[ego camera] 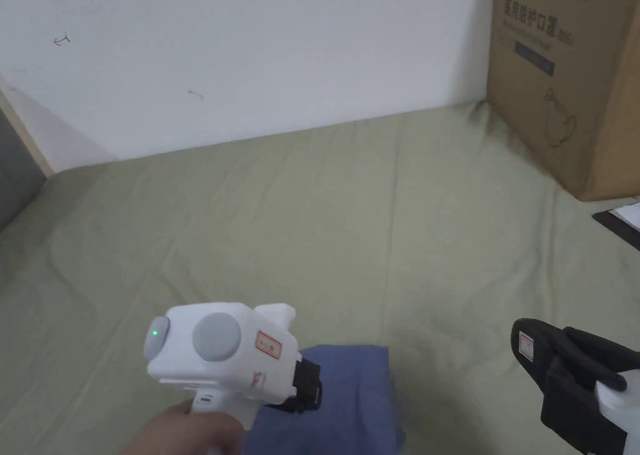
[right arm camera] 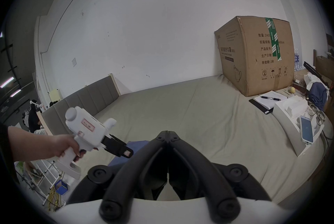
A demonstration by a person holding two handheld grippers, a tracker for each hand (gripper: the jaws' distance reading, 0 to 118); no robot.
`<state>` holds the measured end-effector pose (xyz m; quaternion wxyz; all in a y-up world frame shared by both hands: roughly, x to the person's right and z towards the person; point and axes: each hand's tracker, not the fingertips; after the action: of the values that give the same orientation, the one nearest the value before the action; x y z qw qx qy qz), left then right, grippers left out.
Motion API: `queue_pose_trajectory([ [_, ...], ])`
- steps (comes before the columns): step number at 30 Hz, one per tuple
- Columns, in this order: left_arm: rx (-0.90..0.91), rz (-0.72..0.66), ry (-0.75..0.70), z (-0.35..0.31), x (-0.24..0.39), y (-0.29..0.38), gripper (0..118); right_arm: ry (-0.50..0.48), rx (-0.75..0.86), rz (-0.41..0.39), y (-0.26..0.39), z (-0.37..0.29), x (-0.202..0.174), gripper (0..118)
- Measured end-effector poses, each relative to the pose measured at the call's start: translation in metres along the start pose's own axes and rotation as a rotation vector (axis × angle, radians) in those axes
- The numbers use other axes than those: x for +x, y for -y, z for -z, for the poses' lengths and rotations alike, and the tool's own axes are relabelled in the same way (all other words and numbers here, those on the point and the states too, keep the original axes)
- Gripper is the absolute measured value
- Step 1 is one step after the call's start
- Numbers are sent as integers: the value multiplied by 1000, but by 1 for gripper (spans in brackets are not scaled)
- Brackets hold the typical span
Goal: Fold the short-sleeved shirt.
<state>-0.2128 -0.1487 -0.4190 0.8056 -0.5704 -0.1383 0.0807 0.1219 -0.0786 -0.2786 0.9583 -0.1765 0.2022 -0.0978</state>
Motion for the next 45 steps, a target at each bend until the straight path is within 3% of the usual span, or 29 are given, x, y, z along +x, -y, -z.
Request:
queue_pose_trajectory([
  [3, -46, -3, 99, 32, 18, 0, 2, 3, -9, -8, 1, 0, 0, 0],
  [7, -64, 44, 37, 68, 42, 0, 2, 1, -21, -15, 2, 0, 2, 0],
  [10, -54, -44, 26, 82, 41, 1, 2, 7, -27, -15, 3, 0, 5, 0],
  [13, -7, -104, 137, 75, 42, 1, 2, 9, -30, 0, 3, -1, 7, 0],
  [16, 44, -159, 467, 61, 45, 4, 2, -1, -26, 26, 0, -2, 7, 0],
  [18, 179, -168, 540, 33, 49, 10, 2, -10, -19, 31, -6, -4, 6, 0],
  [23, 514, -128, 393, -64, 51, 32, 2, -43, 56, 22, -33, -20, -3, 0],
  [28, 959, -51, 98, -169, 51, 83, 0, -58, 192, -31, -70, -40, -20, 0],
  [34, 1261, 21, -340, -216, 53, 135, 0, 53, 415, -197, -69, -50, -47, 0],
  [36, 1298, 36, -523, -209, 53, 148, 0, 128, 469, -248, -53, -46, -52, 0],
  [39, 1332, 97, -610, -190, 46, 164, 0, 235, 484, -317, -29, -36, -61, 0],
  [45, 1271, 38, -620, -167, 39, 181, 0, 285, 409, -270, 0, -30, -64, 0],
])
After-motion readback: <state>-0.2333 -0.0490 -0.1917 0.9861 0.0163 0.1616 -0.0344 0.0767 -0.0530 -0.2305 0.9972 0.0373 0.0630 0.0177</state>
